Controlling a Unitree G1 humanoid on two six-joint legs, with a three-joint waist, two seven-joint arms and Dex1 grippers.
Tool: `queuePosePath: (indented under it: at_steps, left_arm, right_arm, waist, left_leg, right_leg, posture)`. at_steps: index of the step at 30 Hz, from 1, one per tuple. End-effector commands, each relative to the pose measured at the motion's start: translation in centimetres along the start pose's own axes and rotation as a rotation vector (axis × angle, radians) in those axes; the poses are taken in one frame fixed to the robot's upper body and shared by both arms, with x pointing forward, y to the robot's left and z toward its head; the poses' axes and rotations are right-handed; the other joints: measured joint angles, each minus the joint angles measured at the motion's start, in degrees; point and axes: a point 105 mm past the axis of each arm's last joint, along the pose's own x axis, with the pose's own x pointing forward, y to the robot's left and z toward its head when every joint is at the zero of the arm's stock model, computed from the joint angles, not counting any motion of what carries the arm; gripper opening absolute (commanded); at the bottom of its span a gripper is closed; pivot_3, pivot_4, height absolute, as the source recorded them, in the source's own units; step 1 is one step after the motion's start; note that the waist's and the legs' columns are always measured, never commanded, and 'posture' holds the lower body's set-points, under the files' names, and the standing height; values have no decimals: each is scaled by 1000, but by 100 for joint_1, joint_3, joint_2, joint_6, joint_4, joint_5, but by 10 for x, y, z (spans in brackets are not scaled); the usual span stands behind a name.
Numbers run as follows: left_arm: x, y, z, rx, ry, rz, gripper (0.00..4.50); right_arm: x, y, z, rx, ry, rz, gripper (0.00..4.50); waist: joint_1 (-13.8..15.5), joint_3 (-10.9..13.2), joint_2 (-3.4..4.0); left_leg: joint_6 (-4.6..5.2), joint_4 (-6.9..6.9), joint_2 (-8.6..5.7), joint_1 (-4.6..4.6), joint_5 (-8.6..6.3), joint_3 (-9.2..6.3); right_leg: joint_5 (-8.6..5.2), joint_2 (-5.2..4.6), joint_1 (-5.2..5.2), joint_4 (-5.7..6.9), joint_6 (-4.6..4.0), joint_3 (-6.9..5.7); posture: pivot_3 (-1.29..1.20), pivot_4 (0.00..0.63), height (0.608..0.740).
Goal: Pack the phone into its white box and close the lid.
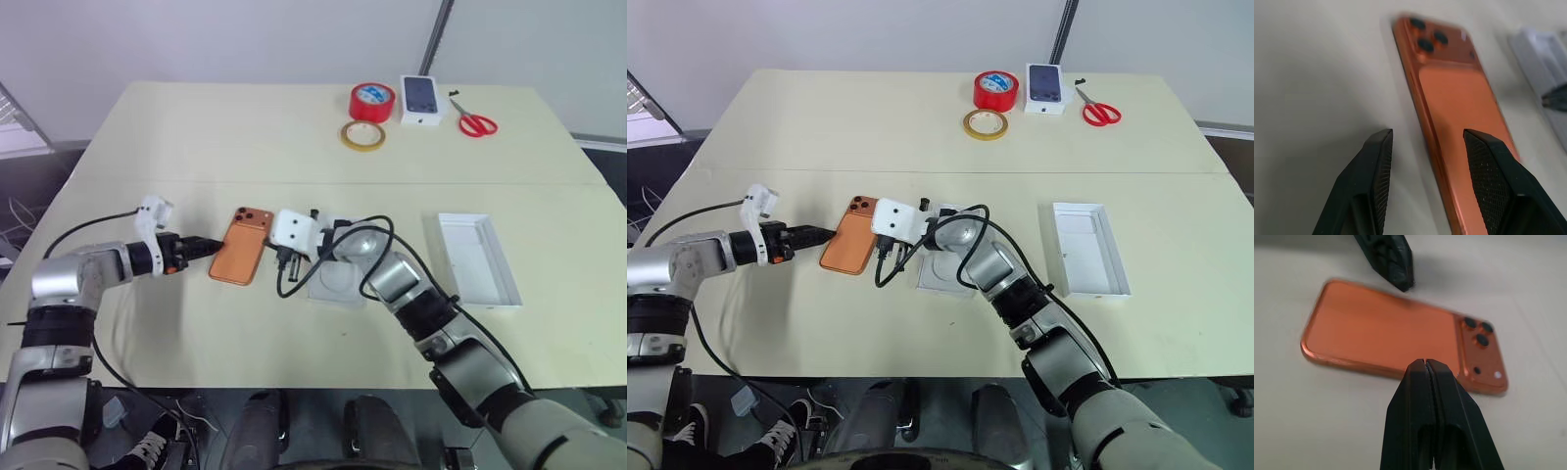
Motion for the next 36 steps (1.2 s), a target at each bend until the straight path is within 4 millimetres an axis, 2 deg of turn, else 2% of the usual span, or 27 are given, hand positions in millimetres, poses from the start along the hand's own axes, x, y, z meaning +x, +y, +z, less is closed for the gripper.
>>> queuePosePath:
  at_steps: [1, 3, 8, 12, 17, 22, 31, 34, 36]
  left_arm:
    - [7, -6, -10, -24, 82, -59, 2396]
    - [10, -8, -17, -49, 127, -83, 2396]
    - [24, -12, -37, -48, 219, -108, 2396]
    - [35, -17, -38, -80, 207, -118, 2396]
    - [46, -44, -32, -144, 182, -231, 2396]
    - [52, -56, -33, -158, 185, -249, 2396]
    - [41, -40, -22, -217, 120, -190, 2396]
    - [40, -38, -24, -253, 115, -186, 1526]
    - [39, -40, -26, -277, 109, -197, 567]
  right_arm:
    - [5, 2, -2, -66, 60, 20, 41]
    - [7, 4, -7, -99, 91, 29, 41]
    - [13, 5, -3, -82, 100, 31, 41]
    - [15, 8, -3, -78, 99, 39, 41]
    - [14, 9, -6, -77, 107, 45, 41]
    - [12, 7, -7, -68, 107, 45, 41]
    - [12, 7, -8, -70, 103, 41, 41]
    - [11, 6, -8, -71, 101, 39, 0]
    - [10, 5, -8, -72, 98, 37, 0]
  waist:
    - [-10, 0, 1]
    - [-16, 0, 1]
    - [-13, -5, 3]
    - [21, -12, 6]
    - [27, -14, 6]
    - [24, -15, 6]
    - [2, -14, 6]
    - [-18, -14, 5]
    - [-15, -14, 4]
  left_leg:
    - [3, -1, 0, 0, -2, 0]
    - [4, -1, 0, 0, -2, 1]
    - [9, 0, 0, 7, -5, 3]
    - [17, 5, -4, 13, -9, 3]
    - [21, 10, -13, 15, -12, -2]
    - [21, 11, -16, 15, -12, -3]
    - [20, 10, -16, 15, -11, -3]
    - [15, 9, -16, 14, -8, -3]
    - [15, 8, -15, 12, -8, -2]
  right_leg:
    - [0, -1, -1, 0, 0, 1]
    - [0, 0, -4, 5, 0, 1]
    - [0, 2, -3, 18, 1, 2]
    - [0, -4, 0, 29, 1, 1]
    - [0, -13, 4, 34, 1, 1]
    - [-1, -17, 2, 48, 1, 1]
    - [-1, -16, -2, 48, 1, 0]
    - [-1, -16, -5, 48, 1, 0]
    - [-1, -15, -8, 49, 1, 1]
  posture:
    - [0, 150, 728]
    - [0, 150, 728]
    - [0, 150, 728]
    - [0, 150, 728]
    - [0, 150, 728]
    - [0, 150, 728]
    - [0, 150, 728]
    - [0, 150, 728]
    - [0, 150, 728]
